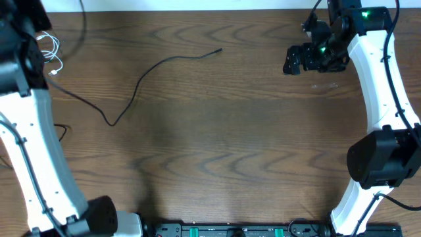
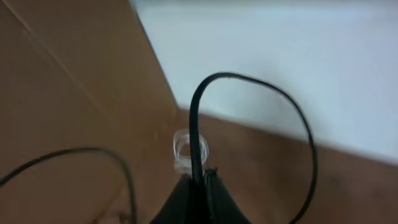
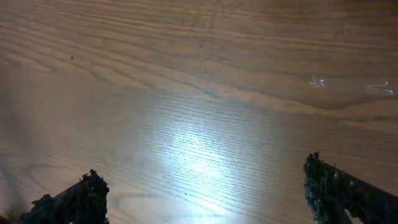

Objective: Untangle cables
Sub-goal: 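Drag the black cable toward the back left with the left gripper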

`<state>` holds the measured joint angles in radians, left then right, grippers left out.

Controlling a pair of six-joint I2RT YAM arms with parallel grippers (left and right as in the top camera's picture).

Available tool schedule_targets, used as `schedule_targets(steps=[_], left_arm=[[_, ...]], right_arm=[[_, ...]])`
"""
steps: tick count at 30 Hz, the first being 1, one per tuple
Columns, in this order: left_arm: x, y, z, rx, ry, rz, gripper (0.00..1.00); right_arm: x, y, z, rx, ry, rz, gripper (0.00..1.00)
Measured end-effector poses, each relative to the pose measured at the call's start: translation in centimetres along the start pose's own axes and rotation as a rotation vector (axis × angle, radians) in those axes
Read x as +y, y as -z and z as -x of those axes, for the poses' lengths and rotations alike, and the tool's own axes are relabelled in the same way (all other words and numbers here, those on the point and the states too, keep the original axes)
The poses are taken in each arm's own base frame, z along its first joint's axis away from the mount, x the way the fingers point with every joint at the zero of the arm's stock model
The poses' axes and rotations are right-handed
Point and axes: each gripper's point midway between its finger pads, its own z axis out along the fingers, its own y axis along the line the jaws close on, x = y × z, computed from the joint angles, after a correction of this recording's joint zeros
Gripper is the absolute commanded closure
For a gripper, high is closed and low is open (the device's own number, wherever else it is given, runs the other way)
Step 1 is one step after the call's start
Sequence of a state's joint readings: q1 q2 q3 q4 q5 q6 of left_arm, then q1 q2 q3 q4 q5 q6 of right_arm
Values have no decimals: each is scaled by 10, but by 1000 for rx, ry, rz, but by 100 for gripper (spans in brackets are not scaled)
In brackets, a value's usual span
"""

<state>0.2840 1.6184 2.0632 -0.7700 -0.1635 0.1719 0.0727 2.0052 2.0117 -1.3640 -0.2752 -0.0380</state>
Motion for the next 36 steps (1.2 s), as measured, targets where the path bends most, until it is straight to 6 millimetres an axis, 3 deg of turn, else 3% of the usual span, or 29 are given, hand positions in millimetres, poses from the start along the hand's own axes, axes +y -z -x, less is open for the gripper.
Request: schedule_targets(steps=[4,13,20,25,28,31,36], left_arm=[[-20,-28,-41,159,-58,-34,92],[-97,-102,-141,475,-177,-143,92],[-119,-156,-221,678,-130,-136,92],[-143,-176,-271,794,-106,-201,57],[-154,-181,-292,843,-94,-223,40],[-159,-183,-300,863,-88,-236,38],[-161,-185,-295,839,-78,-240,38]], right_arm=[[2,0,0,1,4,3,1],[4,-1,-3,15,4,6,1],[4,-1,-7,30,-1,7,1],[5,-1,-7,31,0,8,1],[5,-1,-7,31,0,9,1],[5,-1,-7,29,0,9,1],[5,-1,-6,25,1,8,1]])
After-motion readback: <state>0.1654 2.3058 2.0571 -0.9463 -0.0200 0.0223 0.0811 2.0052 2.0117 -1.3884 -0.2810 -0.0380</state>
